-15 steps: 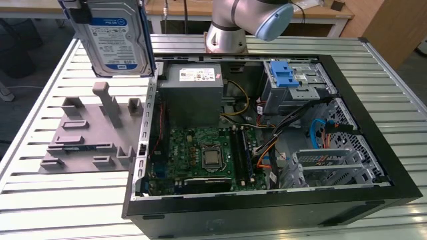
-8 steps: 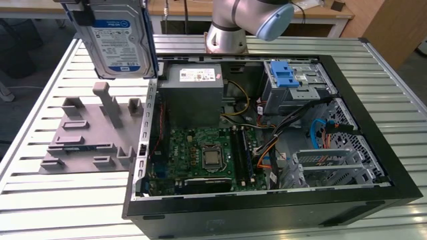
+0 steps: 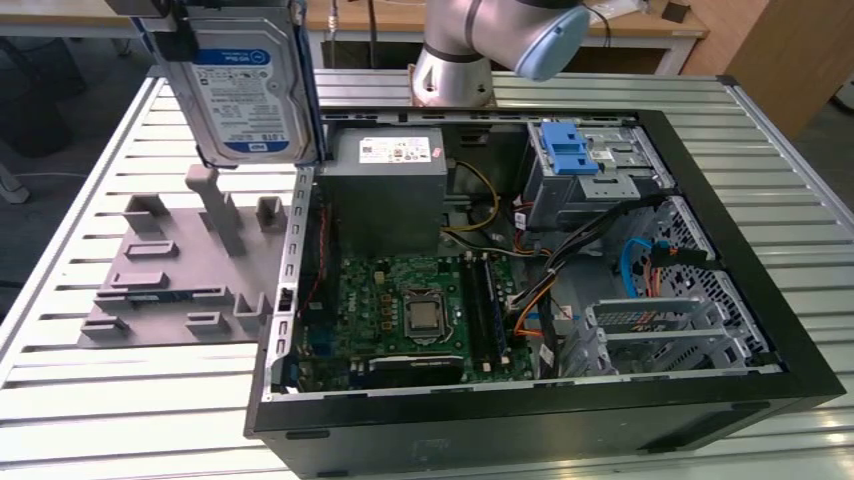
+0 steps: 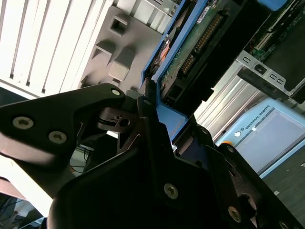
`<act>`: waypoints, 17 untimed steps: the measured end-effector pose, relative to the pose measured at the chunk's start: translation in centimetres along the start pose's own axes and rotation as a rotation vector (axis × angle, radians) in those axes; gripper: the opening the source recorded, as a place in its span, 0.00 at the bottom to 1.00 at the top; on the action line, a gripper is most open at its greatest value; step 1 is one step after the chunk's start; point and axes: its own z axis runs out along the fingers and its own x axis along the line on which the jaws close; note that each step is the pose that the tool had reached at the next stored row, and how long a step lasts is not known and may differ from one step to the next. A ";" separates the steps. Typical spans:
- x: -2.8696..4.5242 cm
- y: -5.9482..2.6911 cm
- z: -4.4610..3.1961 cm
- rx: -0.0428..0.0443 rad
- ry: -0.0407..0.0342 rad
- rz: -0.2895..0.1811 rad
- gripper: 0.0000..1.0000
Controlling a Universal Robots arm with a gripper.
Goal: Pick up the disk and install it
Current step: 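Pick up the disk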
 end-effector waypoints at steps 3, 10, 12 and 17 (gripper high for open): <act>0.43 -0.37 0.01 0.0000 0.0000 0.000 0.37; 0.94 -1.66 0.03 0.0000 0.0000 0.000 0.37; 1.04 -2.10 0.03 -0.0001 0.0000 0.000 0.37; 1.27 -3.21 0.03 0.0000 0.0000 0.000 0.37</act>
